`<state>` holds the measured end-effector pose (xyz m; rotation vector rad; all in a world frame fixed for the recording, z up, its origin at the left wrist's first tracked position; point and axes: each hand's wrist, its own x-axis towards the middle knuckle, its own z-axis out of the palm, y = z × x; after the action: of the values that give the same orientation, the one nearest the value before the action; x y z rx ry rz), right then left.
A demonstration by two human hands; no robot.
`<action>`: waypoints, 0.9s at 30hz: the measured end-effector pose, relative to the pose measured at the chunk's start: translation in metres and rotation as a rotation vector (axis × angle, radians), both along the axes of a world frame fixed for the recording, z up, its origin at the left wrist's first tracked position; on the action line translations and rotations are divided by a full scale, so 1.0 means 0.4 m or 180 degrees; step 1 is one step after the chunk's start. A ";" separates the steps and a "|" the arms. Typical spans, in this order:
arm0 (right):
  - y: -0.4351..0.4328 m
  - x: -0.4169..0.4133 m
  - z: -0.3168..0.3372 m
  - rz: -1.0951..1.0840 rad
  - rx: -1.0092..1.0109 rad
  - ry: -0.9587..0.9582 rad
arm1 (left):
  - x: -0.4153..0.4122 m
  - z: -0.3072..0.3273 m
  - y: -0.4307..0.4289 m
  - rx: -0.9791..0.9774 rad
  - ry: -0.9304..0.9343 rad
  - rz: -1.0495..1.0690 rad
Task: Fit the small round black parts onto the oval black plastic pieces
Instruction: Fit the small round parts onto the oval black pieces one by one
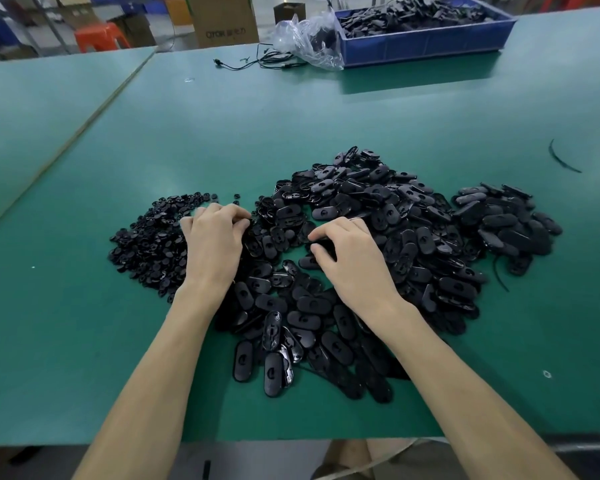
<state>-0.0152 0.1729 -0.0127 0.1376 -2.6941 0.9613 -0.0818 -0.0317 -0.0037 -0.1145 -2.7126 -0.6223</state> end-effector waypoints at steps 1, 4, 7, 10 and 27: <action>-0.001 0.001 0.000 0.0002 0.0038 0.0007 | 0.001 0.000 -0.001 0.0005 0.0056 0.0012; -0.001 0.003 0.005 -0.0006 -0.0043 -0.0008 | 0.004 0.000 -0.002 0.0063 0.0156 0.0024; 0.003 0.001 0.006 0.0039 -0.0198 -0.0074 | 0.005 -0.002 -0.002 0.0074 0.0215 -0.0008; 0.002 0.000 0.007 0.0052 -0.0332 -0.0113 | 0.005 -0.001 -0.001 0.0127 0.0253 0.0019; 0.010 -0.002 0.025 -0.0575 -0.1677 0.0290 | 0.065 0.037 0.090 0.0452 0.0198 -0.1517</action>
<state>-0.0162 0.1771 -0.0027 -0.1617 -2.2341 1.5153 -0.0557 0.0043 0.0112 -0.7449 -2.5772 -0.9207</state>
